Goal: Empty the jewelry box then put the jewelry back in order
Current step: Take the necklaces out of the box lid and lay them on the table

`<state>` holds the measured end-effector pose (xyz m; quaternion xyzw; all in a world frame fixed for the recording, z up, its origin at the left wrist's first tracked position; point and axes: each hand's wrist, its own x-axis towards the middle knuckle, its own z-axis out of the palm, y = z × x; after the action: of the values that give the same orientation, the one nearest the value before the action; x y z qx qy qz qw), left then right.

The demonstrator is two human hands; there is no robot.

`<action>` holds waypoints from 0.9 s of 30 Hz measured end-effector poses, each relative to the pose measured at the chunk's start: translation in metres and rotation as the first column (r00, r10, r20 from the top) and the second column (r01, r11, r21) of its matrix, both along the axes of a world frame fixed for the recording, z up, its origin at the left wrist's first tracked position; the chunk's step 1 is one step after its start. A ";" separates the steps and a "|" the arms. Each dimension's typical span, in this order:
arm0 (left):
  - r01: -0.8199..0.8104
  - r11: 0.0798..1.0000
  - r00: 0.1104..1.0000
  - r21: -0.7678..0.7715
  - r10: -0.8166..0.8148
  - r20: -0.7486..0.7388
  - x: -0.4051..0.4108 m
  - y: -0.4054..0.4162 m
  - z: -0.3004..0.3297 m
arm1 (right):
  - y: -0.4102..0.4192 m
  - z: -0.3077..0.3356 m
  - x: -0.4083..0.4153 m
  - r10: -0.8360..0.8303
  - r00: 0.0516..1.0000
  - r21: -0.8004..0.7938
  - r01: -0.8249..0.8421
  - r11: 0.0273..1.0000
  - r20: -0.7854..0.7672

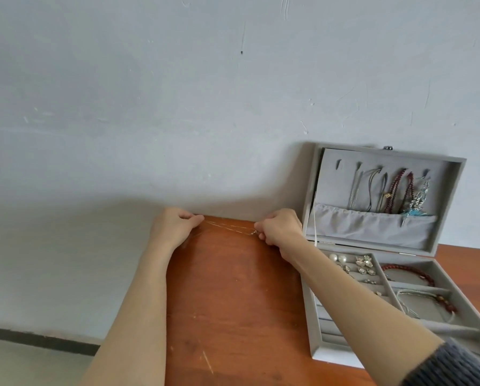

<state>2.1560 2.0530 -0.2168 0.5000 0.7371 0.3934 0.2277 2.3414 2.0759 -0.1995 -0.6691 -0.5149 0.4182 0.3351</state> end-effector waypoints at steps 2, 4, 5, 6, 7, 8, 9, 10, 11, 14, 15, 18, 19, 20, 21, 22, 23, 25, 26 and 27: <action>0.013 1.000 1.000 0.002 -0.013 0.014 -0.001 -0.001 0.000 | -0.001 -0.003 0.000 -0.004 0.993 0.095 -0.007 0.995 0.120; 0.022 1.000 1.000 0.000 -0.022 0.018 -0.001 -0.001 -0.001 | -0.004 -0.005 0.000 -0.006 0.972 0.158 -0.032 0.987 0.236; 0.023 1.000 1.000 -0.001 -0.023 0.016 -0.001 -0.001 -0.001 | -0.006 -0.006 0.000 -0.004 0.957 0.186 -0.053 0.981 0.290; 0.024 1.000 1.000 -0.003 -0.024 0.009 -0.001 -0.002 -0.001 | -0.009 -0.006 0.000 0.003 0.937 0.214 -0.083 0.973 0.348; 0.026 1.000 1.000 -0.004 -0.026 -0.001 0.000 -0.002 -0.002 | -0.012 -0.006 0.001 0.006 0.912 0.255 -0.121 0.959 0.410; 0.030 1.000 1.000 -0.004 -0.030 -0.009 0.000 -0.002 -0.002 | -0.016 -0.006 0.000 0.010 0.881 0.307 -0.176 0.935 0.473; 0.035 0.999 0.999 -0.004 -0.035 -0.010 0.000 -0.002 -0.002 | -0.022 -0.006 0.000 0.031 0.843 0.355 -0.259 0.898 0.537; 0.039 0.999 0.999 -0.003 -0.039 -0.009 0.000 -0.001 -0.002 | -0.027 -0.008 0.000 0.076 0.792 0.374 -0.368 0.851 0.606; 0.040 0.999 0.999 -0.004 -0.040 -0.009 0.000 -0.001 -0.002 | -0.031 -0.010 0.000 0.137 0.715 0.345 -0.485 0.804 0.686; 0.033 0.999 0.999 -0.002 -0.033 -0.015 0.000 -0.001 -0.004 | -0.041 -0.017 -0.001 0.353 0.492 0.091 -0.674 0.733 0.796; 0.030 1.000 0.999 0.006 -0.030 -0.015 0.000 0.000 -0.004 | -0.042 -0.018 -0.001 0.412 0.448 0.003 -0.679 0.734 0.793; 0.031 0.999 0.999 0.019 -0.030 -0.037 0.000 0.002 -0.007 | -0.043 -0.019 0.003 0.465 0.402 -0.103 -0.659 0.745 0.789; 0.028 0.999 0.999 0.021 -0.027 -0.043 0.000 0.002 -0.008 | -0.042 -0.018 0.004 0.467 0.394 -0.114 -0.655 0.747 0.792; 0.022 0.999 0.999 0.024 -0.021 -0.045 0.000 0.003 -0.008 | -0.042 -0.017 0.006 0.470 0.386 -0.126 -0.651 0.748 0.794; 0.013 1.000 0.999 0.027 -0.011 -0.047 0.000 0.004 -0.009 | -0.041 -0.017 0.007 0.473 0.376 -0.140 -0.647 0.749 0.797; 0.002 1.000 0.998 0.030 0.000 -0.057 0.000 0.005 -0.009 | -0.040 -0.016 0.008 0.478 0.364 -0.156 -0.642 0.751 0.799; -0.008 0.999 0.997 0.034 0.011 -0.073 0.000 0.005 -0.010 | -0.040 -0.016 0.008 0.482 0.351 -0.174 -0.635 0.752 0.803; -0.033 0.999 0.992 0.037 0.037 -0.119 0.003 0.007 -0.011 | -0.039 -0.016 0.007 0.481 0.322 -0.201 -0.621 0.758 0.815; -0.050 0.998 0.988 0.033 0.055 -0.148 0.004 0.007 -0.011 | -0.039 -0.015 0.007 0.474 0.304 -0.211 -0.613 0.761 0.827; -0.067 0.997 0.982 0.027 0.070 -0.175 0.006 0.007 -0.010 | -0.038 -0.014 0.007 0.463 0.284 -0.218 -0.604 0.767 0.840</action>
<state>2.1618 2.0604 -0.2270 0.5096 0.7669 0.3632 0.1427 2.3487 2.0377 -0.2139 -0.5456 -0.8306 0.0768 -0.0804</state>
